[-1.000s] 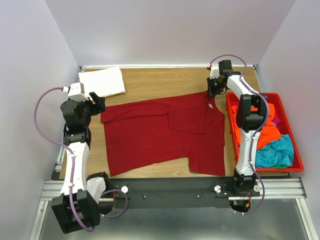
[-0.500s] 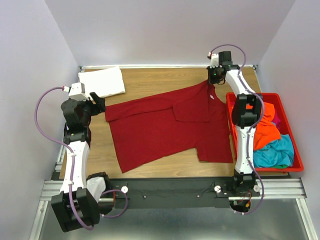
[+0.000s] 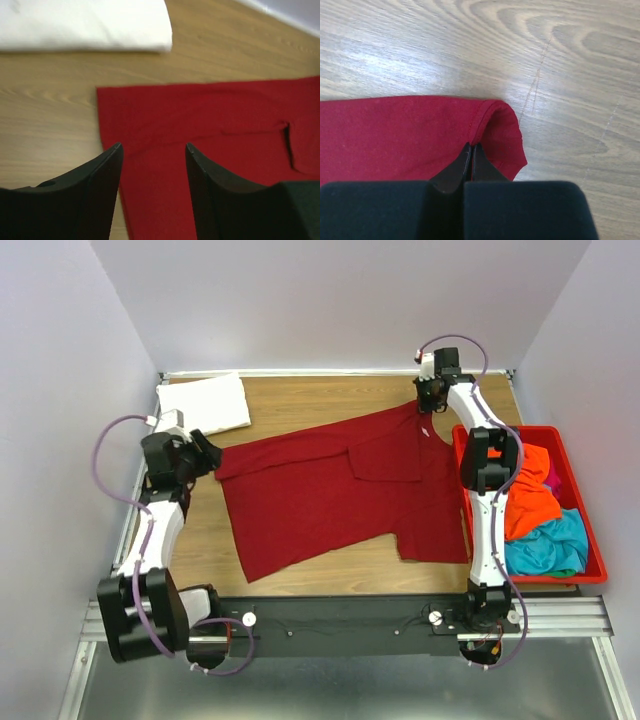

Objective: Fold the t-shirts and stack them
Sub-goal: Fold the tshirt

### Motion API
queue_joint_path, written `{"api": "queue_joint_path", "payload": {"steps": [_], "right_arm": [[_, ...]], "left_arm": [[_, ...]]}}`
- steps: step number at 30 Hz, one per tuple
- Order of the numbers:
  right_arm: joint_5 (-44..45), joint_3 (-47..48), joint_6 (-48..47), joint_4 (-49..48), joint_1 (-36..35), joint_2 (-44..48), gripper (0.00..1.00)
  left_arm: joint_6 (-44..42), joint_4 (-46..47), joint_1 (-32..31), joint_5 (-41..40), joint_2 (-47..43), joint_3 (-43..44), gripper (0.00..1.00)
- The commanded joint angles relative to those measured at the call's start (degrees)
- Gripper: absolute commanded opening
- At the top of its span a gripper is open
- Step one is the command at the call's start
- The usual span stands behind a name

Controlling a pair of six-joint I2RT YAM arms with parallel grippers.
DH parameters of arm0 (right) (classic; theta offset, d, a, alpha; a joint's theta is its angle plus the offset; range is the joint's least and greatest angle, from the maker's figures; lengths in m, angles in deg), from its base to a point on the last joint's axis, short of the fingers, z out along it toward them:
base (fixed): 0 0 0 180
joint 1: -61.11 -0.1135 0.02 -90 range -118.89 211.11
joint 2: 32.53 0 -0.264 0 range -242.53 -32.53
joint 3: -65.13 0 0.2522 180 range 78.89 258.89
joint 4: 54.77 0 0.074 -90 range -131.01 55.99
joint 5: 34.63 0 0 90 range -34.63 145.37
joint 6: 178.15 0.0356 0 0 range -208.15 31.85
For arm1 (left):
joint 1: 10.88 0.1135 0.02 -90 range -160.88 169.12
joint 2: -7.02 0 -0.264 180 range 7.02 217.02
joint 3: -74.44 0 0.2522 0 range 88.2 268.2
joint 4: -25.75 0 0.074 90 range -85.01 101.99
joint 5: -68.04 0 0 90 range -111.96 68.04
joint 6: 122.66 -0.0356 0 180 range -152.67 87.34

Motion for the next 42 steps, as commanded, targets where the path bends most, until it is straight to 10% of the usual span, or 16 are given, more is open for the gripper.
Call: {"api": "queue_joint_path", "payload": {"steps": [1,19,42], "right_arm": [[0.7,2.0,0.1,-2.6,0.3,-1.1,0.01],[-0.5,0.1,0.4,-4.0,0.5,-0.7,0.01],[2.8,3.3,1.2,-5.9,1.2,-2.8,0.01]], "left_arm": [[5.8,-5.2,-5.8,0.4,4.4,-2.0,0.6],[21.8,-1.1,-14.8,-16.9,14.6,-6.7,0.4],[19.8,1.5,-4.1,-14.9,18.4,-10.1,0.12]]}}
